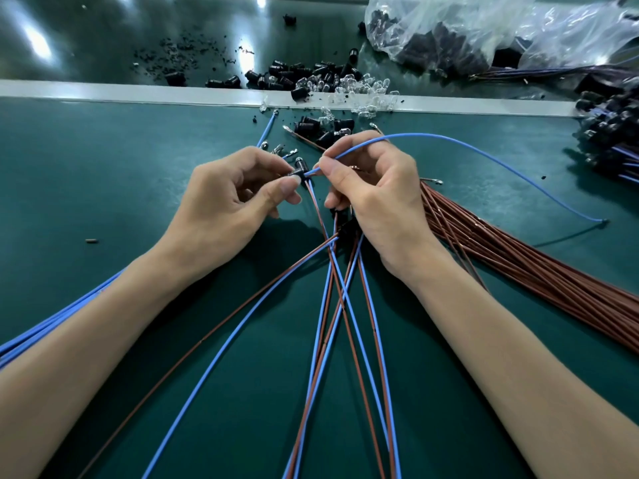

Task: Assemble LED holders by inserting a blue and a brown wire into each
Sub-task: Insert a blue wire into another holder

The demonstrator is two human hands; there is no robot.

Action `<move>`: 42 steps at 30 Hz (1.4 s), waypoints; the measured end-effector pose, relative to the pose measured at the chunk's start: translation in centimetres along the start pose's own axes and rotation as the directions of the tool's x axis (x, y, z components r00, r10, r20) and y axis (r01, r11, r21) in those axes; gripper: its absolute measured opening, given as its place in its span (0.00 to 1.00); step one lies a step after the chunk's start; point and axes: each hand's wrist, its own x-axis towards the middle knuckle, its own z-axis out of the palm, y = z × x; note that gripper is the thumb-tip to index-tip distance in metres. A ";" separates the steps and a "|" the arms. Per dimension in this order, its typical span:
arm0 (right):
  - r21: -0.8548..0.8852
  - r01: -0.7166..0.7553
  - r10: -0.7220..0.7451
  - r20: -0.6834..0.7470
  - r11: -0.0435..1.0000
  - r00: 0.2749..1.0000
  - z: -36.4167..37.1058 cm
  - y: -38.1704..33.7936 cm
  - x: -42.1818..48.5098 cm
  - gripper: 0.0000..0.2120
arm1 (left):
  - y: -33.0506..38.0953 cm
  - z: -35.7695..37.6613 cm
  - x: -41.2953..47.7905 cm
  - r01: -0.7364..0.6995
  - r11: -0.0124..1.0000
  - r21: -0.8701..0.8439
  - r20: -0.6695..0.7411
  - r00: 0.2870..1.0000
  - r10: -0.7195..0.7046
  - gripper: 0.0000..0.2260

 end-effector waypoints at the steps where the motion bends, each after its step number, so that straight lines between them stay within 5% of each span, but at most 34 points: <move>1: -0.005 -0.001 0.001 0.004 1.000 1.000 0.0 0.0 0.0 0.10 | 0.0 0.0 0.0 -0.006 1.000 -0.002 0.005 1.000 0.006 0.05; 42: -0.081 0.016 -0.014 0.026 0.997 1.000 0.1 0.7 0.0 0.09 | 0.2 -0.2 0.0 0.058 0.998 -0.038 0.043 0.997 -0.056 0.08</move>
